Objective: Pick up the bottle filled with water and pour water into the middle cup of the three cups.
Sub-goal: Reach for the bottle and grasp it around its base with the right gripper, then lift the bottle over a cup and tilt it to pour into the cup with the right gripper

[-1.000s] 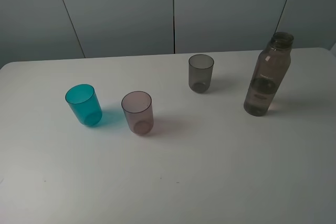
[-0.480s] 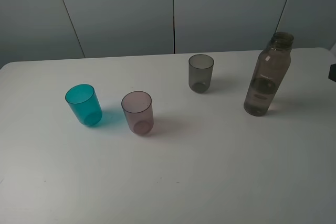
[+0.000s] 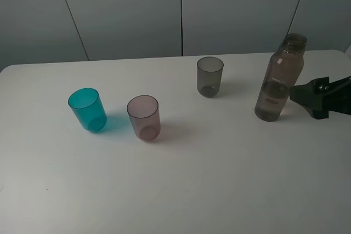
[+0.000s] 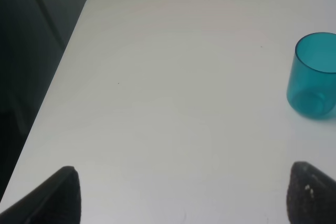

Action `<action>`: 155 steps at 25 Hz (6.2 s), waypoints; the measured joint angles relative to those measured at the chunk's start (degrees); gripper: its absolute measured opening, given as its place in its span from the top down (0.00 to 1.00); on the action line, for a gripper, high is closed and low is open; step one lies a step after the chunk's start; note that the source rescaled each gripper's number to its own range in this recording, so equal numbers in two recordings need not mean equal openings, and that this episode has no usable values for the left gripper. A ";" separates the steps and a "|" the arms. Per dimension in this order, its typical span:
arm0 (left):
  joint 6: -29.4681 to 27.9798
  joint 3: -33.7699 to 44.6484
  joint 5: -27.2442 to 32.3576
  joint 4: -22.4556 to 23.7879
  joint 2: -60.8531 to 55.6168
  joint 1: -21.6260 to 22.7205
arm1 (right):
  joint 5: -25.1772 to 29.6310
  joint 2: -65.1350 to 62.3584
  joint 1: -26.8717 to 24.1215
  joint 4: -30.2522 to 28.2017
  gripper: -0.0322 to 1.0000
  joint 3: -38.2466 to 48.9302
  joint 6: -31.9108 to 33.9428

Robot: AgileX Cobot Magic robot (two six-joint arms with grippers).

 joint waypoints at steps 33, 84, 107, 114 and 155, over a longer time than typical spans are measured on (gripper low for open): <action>0.34 0.00 0.00 0.00 0.00 0.00 | -56.33 45.35 0.02 -14.62 0.00 6.57 14.51; 0.34 0.00 0.00 0.00 0.00 0.00 | -78.43 58.32 0.02 -13.81 0.00 -0.38 17.99; 0.34 0.00 0.00 0.00 0.00 0.00 | -78.22 58.41 0.02 -13.91 0.95 -0.84 18.02; 0.34 0.00 0.00 0.00 0.00 0.00 | -74.90 55.31 0.02 -14.13 0.95 -0.84 18.24; 0.00 0.00 0.00 0.00 0.00 0.00 | -27.83 54.75 22.34 -36.40 0.95 -45.85 22.34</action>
